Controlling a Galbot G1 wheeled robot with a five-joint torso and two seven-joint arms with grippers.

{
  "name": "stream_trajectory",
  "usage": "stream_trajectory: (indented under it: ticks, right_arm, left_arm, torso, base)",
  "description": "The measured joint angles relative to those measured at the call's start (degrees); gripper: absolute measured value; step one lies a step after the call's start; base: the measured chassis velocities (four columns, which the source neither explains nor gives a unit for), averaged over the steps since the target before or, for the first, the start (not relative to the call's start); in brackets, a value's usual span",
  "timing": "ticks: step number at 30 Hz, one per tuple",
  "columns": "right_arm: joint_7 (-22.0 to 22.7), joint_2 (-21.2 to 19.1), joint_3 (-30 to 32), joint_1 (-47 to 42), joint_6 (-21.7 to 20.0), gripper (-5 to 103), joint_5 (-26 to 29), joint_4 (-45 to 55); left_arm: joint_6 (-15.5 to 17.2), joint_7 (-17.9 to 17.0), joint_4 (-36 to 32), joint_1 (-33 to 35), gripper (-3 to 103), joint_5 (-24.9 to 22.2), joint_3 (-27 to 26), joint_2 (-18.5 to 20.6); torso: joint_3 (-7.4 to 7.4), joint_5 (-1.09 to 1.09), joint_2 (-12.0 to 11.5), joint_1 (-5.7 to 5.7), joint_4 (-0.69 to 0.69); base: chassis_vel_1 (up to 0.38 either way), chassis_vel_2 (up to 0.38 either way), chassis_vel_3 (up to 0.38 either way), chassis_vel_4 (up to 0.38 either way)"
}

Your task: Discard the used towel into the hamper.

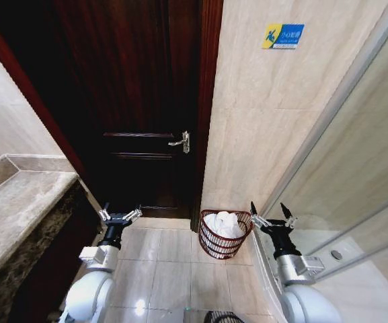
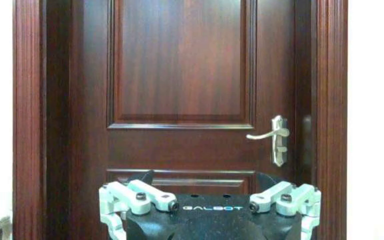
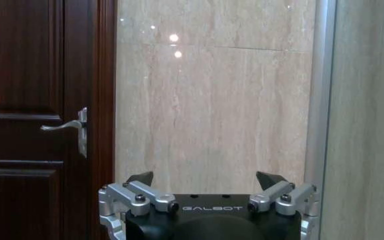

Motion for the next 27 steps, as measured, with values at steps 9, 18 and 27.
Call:
stream_trajectory:
  ticks: [9, 18, 27]
  right_arm:
    - [0.0, 0.0, 0.0, 0.0, 0.0, 100, 0.0, 0.0]
    - [0.0, 0.0, 0.0, 0.0, 0.0, 100, 0.0, 0.0]
    - [0.0, 0.0, 0.0, 0.0, 0.1, 100, 0.0, 0.0]
  left_arm:
    - [0.0, 0.0, 0.0, 0.0, 100, 0.0, 0.0, 0.0]
    - [0.1, 0.0, 0.0, 0.0, 100, 0.0, 0.0, 0.0]
    - [0.1, 0.0, 0.0, 0.0, 100, 0.0, 0.0, 0.0]
  torso:
    - [-0.06, 0.0, -0.1, -0.04, 0.0]
    - [-0.1, 0.0, -0.2, -0.08, 0.0]
    - [-0.13, 0.01, -0.2, -0.13, 0.0]
  base:
    - [0.003, -0.001, -0.006, 0.002]
    - [0.075, -0.089, -0.088, 0.078]
    - [0.143, -0.144, -0.144, 0.152]
